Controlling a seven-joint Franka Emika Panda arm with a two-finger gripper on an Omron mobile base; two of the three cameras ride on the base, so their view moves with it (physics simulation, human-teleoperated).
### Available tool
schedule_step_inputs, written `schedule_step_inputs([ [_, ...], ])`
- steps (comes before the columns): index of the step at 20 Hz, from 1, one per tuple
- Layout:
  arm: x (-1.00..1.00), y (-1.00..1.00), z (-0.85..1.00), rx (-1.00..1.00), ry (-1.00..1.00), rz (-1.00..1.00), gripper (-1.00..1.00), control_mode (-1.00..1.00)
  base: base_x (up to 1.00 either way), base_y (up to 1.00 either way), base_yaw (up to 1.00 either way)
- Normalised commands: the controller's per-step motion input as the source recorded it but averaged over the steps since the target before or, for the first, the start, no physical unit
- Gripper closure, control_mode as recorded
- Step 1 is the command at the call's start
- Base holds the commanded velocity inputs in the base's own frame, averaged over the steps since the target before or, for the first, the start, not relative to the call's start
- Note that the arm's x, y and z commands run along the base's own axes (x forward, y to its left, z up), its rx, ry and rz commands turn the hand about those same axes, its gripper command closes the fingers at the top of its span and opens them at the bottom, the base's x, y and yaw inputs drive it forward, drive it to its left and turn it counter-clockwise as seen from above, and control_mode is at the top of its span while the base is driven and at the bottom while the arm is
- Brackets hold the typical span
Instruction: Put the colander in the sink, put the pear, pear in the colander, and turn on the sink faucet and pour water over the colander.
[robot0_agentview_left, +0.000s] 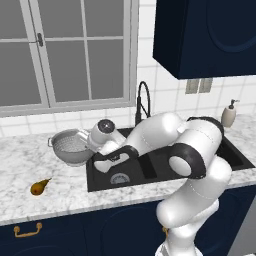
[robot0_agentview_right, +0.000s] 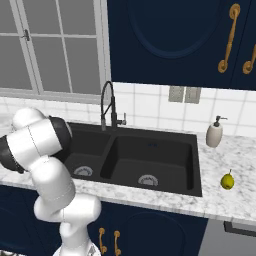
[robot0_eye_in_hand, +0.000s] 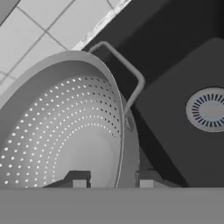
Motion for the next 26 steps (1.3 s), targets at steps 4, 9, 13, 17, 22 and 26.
schedule_step_inputs([
  [4, 0.0, -0.51, 0.0, 0.09, 0.06, -0.34, 1.0, -1.0, 0.0, 0.0, 0.0],
  [9, 0.0, -0.32, 0.0, 0.05, 0.07, -0.54, 1.0, -1.0, 0.0, 0.0, 0.0],
  [13, 0.0, -0.25, 0.0, 0.05, 0.1, -0.58, 1.0, -1.0, 0.0, 0.0, 0.0],
  [17, 0.0, -0.08, 0.0, 0.02, 0.16, -0.41, 1.0, -1.0, 0.0, 0.0, 0.0],
  [22, 0.0, 0.01, 0.0, 0.1, 0.14, -0.21, 1.0, -1.0, 0.0, 0.0, 0.0],
  [26, 0.02, 0.0, -0.09, 0.02, 0.04, -0.32, 1.0, -1.0, 0.0, 0.0, 0.0],
])
